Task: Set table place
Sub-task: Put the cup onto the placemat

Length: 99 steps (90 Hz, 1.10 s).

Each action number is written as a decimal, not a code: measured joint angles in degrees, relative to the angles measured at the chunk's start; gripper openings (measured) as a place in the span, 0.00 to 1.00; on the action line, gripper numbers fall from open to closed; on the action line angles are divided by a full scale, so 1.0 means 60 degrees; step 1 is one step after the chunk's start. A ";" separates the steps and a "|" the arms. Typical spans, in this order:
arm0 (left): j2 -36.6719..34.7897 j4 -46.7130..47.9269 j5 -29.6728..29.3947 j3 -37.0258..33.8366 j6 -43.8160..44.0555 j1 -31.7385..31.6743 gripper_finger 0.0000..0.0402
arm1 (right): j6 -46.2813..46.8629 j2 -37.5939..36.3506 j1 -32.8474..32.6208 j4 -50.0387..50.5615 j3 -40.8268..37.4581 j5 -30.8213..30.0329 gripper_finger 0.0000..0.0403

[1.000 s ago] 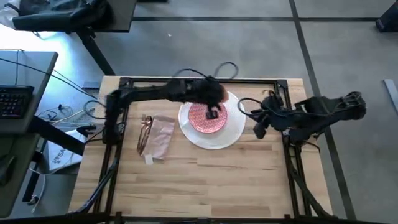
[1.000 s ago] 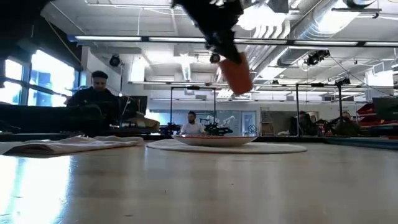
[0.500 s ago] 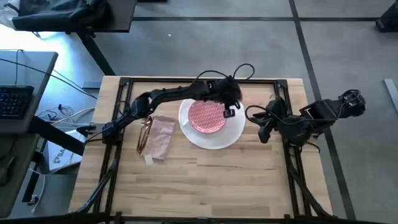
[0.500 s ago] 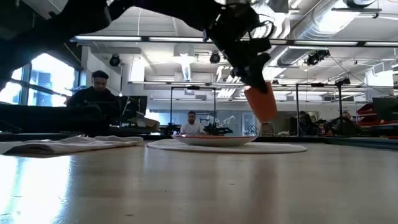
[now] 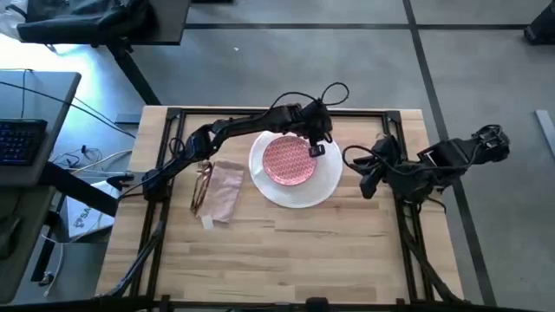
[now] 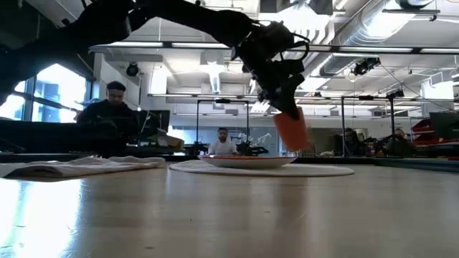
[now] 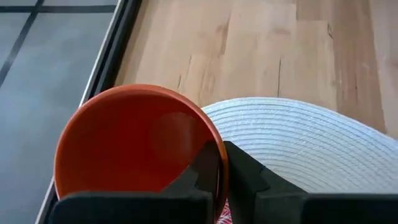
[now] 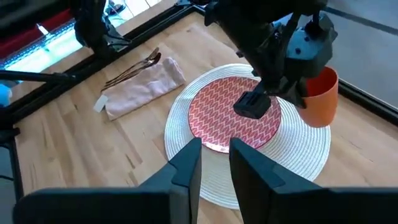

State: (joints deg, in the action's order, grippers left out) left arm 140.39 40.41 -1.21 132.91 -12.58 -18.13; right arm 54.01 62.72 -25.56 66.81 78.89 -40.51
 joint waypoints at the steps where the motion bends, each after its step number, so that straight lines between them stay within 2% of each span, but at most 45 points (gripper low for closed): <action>1: 0.0023 -0.0006 0.0030 0.0005 0.0000 0.0001 0.00 | 0.0002 0.0000 0.0000 0.0000 0.0000 0.0000 0.15; 82: 0.0501 -0.0048 0.0345 -0.0006 0.0253 -0.0058 0.00 | -0.0057 0.0430 0.0000 0.0044 0.0004 0.0149 0.15; 99: 0.0541 -0.0143 0.0303 -0.0007 0.0328 -0.0054 0.04 | -0.0078 0.0430 0.0000 0.0044 0.0004 0.0149 0.15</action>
State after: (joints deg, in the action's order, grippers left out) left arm 143.63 39.55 0.61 132.87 -10.61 -18.46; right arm 53.54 65.30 -25.56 67.07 78.91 -39.62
